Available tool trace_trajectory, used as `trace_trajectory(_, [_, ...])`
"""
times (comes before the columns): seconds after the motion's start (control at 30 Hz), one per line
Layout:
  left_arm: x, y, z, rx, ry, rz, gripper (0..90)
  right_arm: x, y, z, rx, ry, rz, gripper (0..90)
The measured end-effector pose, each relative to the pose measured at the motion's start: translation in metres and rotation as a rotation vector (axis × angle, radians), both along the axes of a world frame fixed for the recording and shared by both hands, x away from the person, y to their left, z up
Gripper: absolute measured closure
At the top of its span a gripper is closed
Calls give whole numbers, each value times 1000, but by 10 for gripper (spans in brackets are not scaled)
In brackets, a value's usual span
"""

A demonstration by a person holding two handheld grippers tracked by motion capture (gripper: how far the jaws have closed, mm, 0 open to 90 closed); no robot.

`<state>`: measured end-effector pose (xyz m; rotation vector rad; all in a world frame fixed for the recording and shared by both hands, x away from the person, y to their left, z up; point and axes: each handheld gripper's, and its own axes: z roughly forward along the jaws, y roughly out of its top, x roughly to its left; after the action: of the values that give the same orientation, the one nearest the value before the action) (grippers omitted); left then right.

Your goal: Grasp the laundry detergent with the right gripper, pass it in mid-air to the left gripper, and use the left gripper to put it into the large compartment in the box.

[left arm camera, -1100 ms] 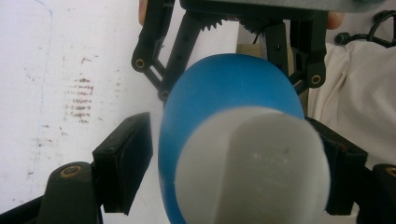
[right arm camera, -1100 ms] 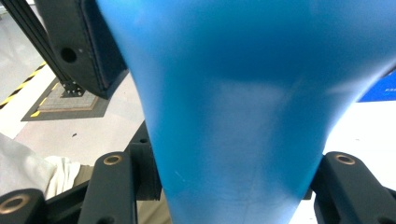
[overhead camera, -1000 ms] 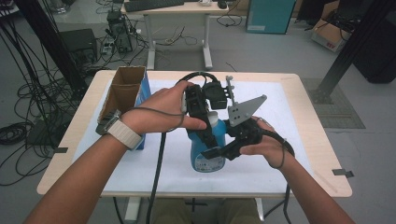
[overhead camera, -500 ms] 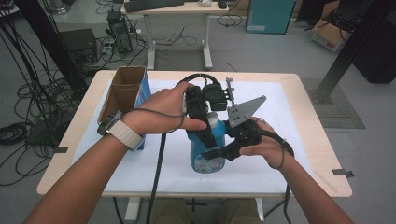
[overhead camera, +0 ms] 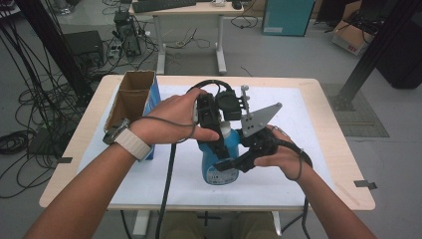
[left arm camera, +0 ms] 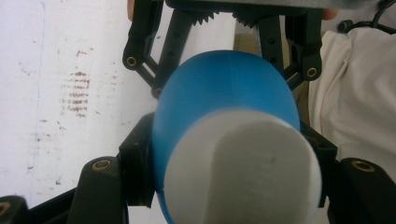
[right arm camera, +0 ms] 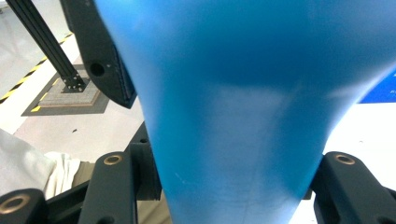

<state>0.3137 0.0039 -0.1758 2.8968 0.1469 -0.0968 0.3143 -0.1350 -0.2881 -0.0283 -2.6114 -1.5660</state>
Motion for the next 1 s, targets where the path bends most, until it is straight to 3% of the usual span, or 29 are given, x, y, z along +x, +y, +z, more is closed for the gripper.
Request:
trace_trajectory(0.03, [0, 0, -1, -17, -3, -2, 379, 0, 0, 0, 0, 0, 0, 441])
trace_trajectory(0.23, [0, -1, 0, 5, 0, -2, 379, 0, 0, 0, -3, -5, -2, 442])
trace_trajectory(0.33, [0, -1, -1, -14, -7, 0, 379, 0, -1, 0, -4, -3, -1, 441])
trace_trajectory(0.83, [0, -1, -1, 6, 4, 4, 379, -1, -1, 0, -2, -3, -3, 441])
trace_trajectory(1.0, [0, 0, -1, -9, -6, 2, 379, 0, 0, 0, -5, -5, -4, 442])
